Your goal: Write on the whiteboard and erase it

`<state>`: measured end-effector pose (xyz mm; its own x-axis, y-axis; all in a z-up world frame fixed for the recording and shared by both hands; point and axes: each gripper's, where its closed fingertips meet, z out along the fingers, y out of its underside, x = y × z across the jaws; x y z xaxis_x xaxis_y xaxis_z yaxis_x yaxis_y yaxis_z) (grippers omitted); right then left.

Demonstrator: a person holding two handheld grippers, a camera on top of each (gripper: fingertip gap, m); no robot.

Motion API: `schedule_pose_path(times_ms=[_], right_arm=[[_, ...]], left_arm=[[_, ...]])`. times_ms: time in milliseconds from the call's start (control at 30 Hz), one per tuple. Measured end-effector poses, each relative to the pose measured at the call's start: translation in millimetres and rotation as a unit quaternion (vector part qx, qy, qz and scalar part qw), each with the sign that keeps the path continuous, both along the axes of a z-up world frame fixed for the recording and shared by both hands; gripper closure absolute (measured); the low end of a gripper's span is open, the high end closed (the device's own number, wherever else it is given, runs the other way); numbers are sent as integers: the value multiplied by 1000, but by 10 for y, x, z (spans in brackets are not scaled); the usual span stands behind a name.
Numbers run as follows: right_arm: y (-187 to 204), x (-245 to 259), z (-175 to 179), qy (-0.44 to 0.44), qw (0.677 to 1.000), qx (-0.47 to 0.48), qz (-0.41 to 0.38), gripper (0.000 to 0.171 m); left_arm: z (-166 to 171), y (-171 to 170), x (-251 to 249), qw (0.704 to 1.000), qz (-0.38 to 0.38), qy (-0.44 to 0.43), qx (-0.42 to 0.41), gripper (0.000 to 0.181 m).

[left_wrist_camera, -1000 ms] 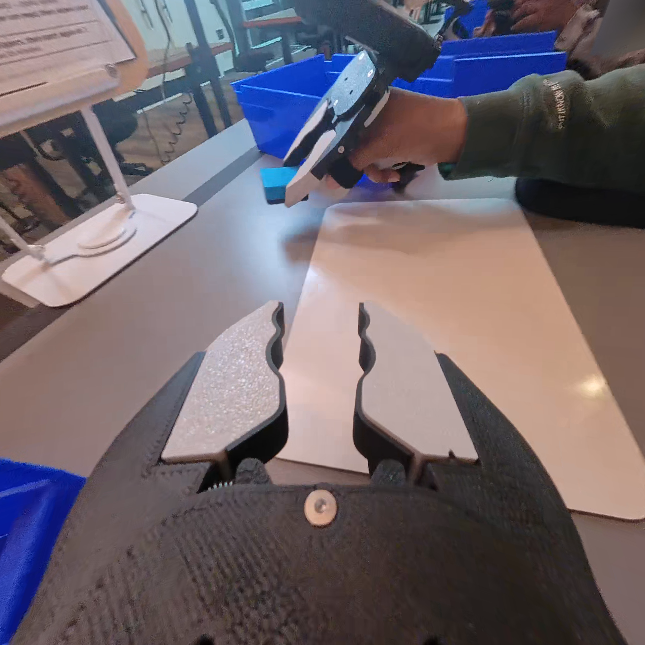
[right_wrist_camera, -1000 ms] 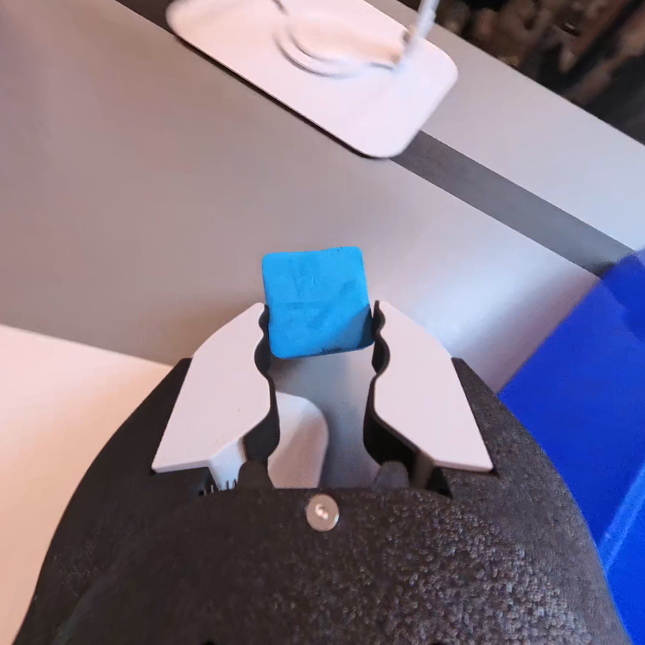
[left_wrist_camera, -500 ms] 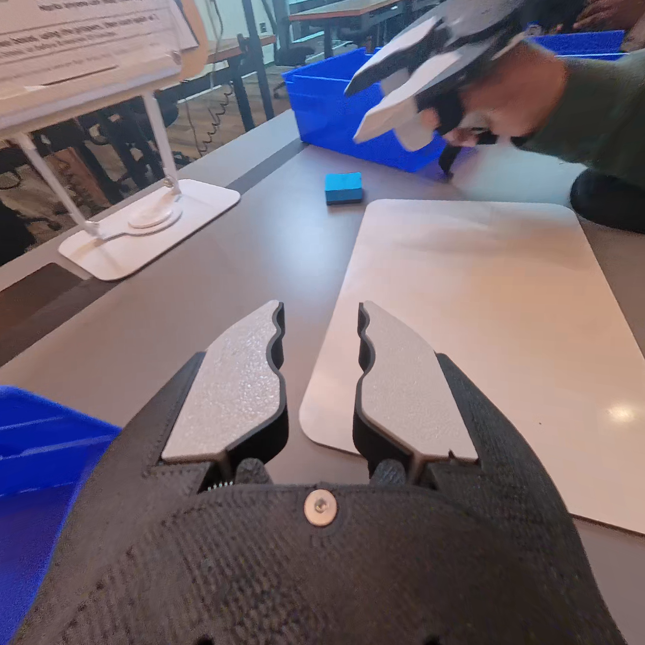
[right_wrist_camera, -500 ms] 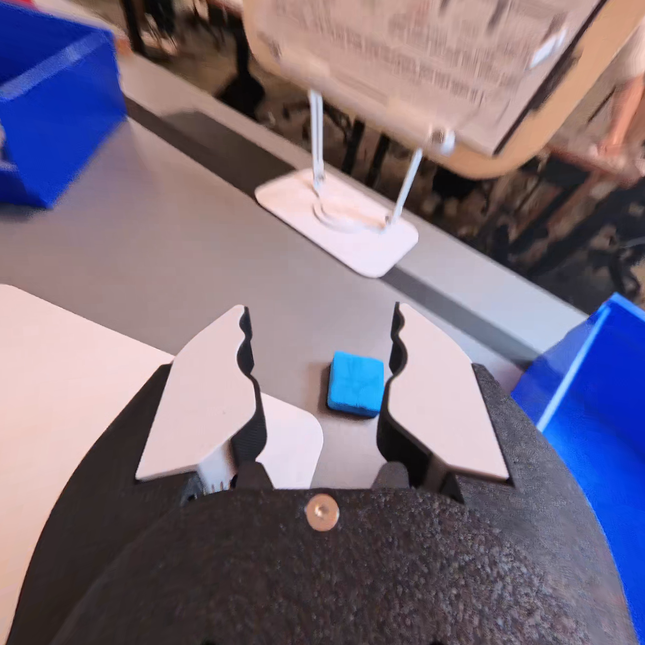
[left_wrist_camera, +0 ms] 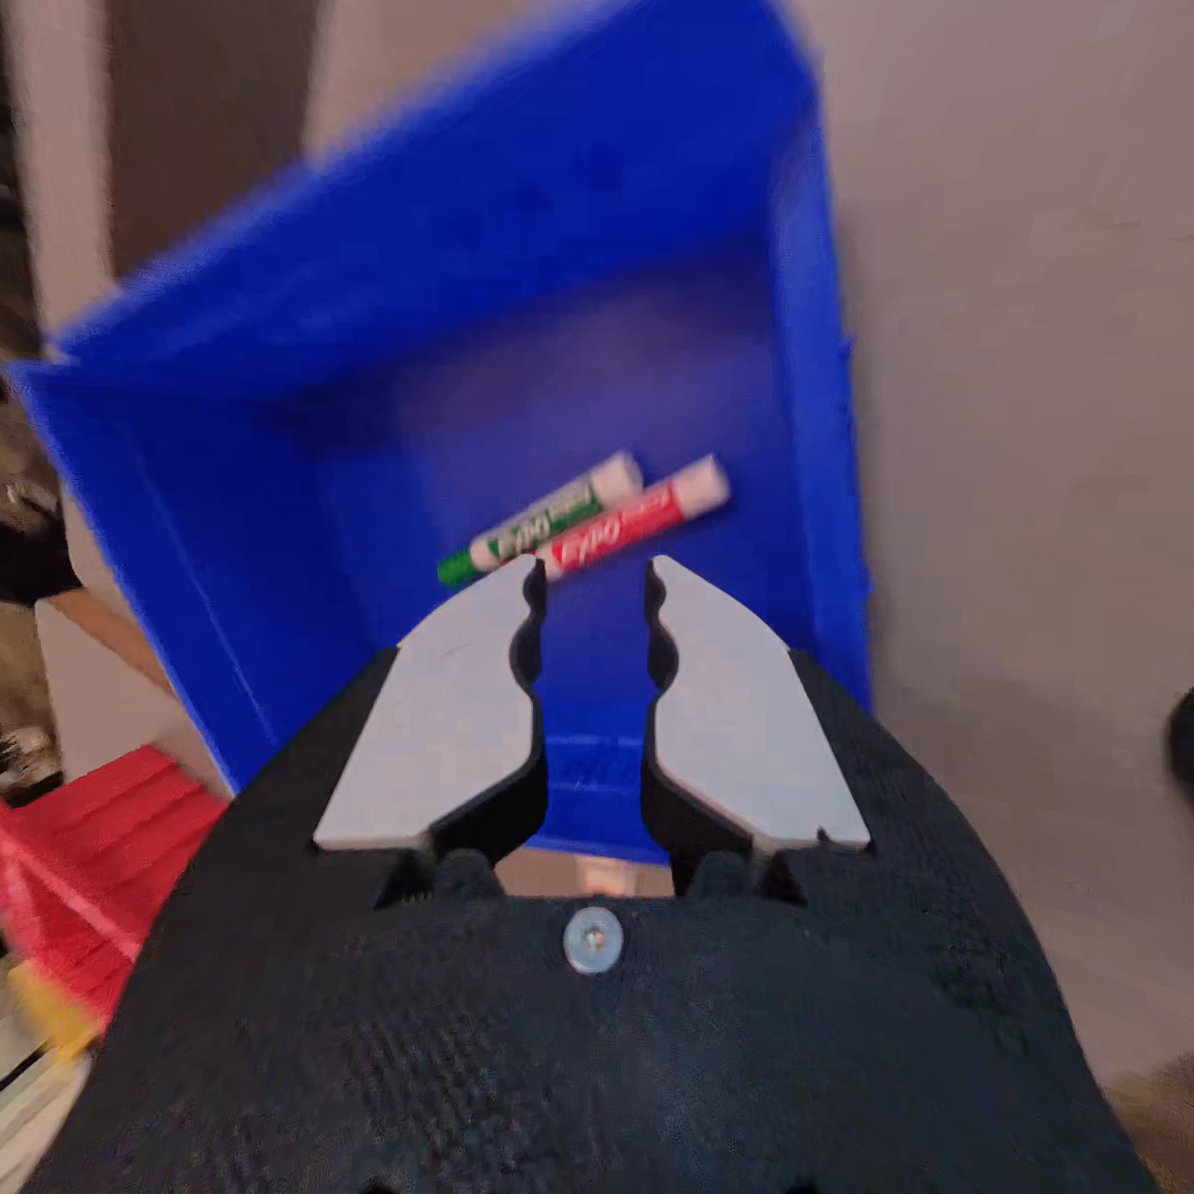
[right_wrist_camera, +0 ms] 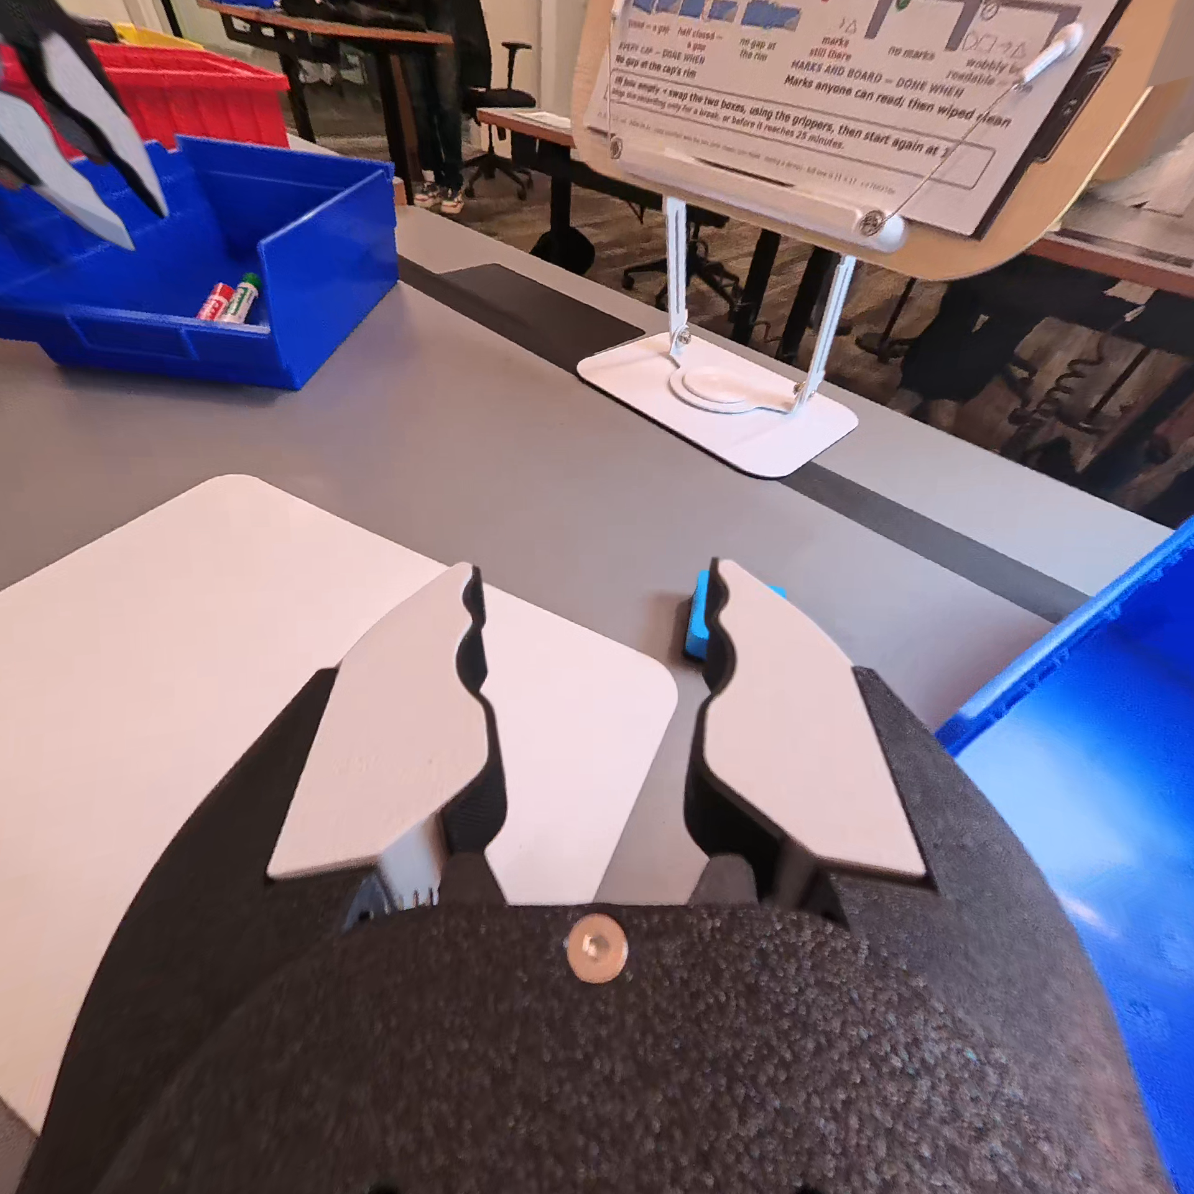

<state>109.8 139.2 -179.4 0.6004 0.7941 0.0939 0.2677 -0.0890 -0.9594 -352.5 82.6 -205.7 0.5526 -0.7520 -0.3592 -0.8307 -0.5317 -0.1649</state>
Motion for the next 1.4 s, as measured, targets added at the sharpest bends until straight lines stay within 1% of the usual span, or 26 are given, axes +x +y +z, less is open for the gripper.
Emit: schedule_pose_path(times_ms=[67, 133, 200, 267, 333, 433, 500, 533, 667, 733, 767, 800, 867, 900, 967, 1033, 1100, 1167, 1233, 1300, 1400], right_arm=[[-16, -23, -60, -6, 1000, -1, 8, 105], [-60, -58, -79, -13, 1000, 10, 22, 106], [-115, -96, -68, -18, 999, 27, 37, 106], [-144, -121, -64, -24, 998, 41, 45, 106], [-151, -141, -81, -26, 998, 41, 49, 107], [-157, -170, -143, -21, 998, 26, 57, 107], [-159, -179, -188, -27, 998, 22, 58, 108], [-163, -182, -204, -31, 998, 22, 59, 108], [-168, -185, -227, -40, 997, 28, 58, 108], [-167, -184, -233, -38, 997, 24, 58, 108], [-168, -183, -231, -35, 997, 23, 58, 109], [-169, -181, -227, -34, 997, 23, 58, 109], [-181, -182, -208, -32, 997, 26, 59, 109], [-193, -186, -193, -30, 997, 28, 61, 110], [-237, -211, -163, -27, 997, 30, 68, 111], [-295, -272, -129, -25, 996, 36, 79, 112], [-404, -408, -61, -18, 994, 44, 101, 113], [-589, -635, 47, -4, 989, 51, 138, 114], [-813, -892, 141, 1, 983, 58, 176, 114], [-1023, -1121, 167, -11, 976, 66, 208, 113], [-1207, -1329, 100, -45, 969, 80, 231, 115]], left_arm=[[-238, -48, -191, 994, -22, 73, -74, 146], [-408, -64, -284, 986, -35, 110, -122, 140], [-487, 5, -362, 980, -47, 141, -132, 137], [-521, 88, -401, 978, -53, 153, -133, 135], [-491, 179, -451, 977, -57, 159, -131, 136], [-428, 386, -464, 983, -55, 137, -110, 139], [-462, 462, -448, 984, -59, 121, -116, 139], [-513, 452, -433, 982, -65, 115, -131, 140], [-727, 450, -526, 971, -78, 151, -170, 143], [-855, 364, -549, 962, -79, 154, -209, 147], [-848, 374, -538, 961, -86, 157, -209, 151], [-843, 394, -494, 964, -89, 148, -201, 161], [-791, 380, -429, 968, -79, 136, -195, 162], [-705, 415, -409, 972, -80, 140, -172, 162], [-434, 486, -176, 987, -86, 97, -98, 162], [-79, 481, 226, 993, -109, 42, -12, 163], [230, 351, 782, 987, -149, -20, 56, 163], [377, 116, 1391, 974, -197, -69, 86, 163], [371, -112, 1962, 960, -247, -91, 100, 163], [261, -301, 2470, 946, -290, -105, 98, 163], [45, -504, 3038, 928, -346, -118, 72, 163]])
